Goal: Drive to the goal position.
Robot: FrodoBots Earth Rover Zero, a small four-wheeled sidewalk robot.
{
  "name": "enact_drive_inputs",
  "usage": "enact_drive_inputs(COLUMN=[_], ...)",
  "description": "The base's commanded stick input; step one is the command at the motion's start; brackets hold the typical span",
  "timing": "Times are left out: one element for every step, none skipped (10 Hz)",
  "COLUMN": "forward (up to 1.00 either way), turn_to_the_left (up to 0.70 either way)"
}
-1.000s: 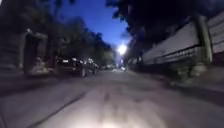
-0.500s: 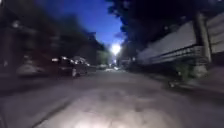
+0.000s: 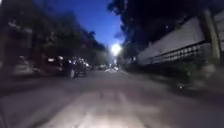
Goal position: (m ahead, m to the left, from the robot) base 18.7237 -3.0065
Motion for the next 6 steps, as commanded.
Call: enact_drive_inputs(forward=[0.85,0.85,0.85,0.85,0.85,0.85], turn_to_the_left=[-0.34,-0.34,-0.09,0.00,0.00,0.00])
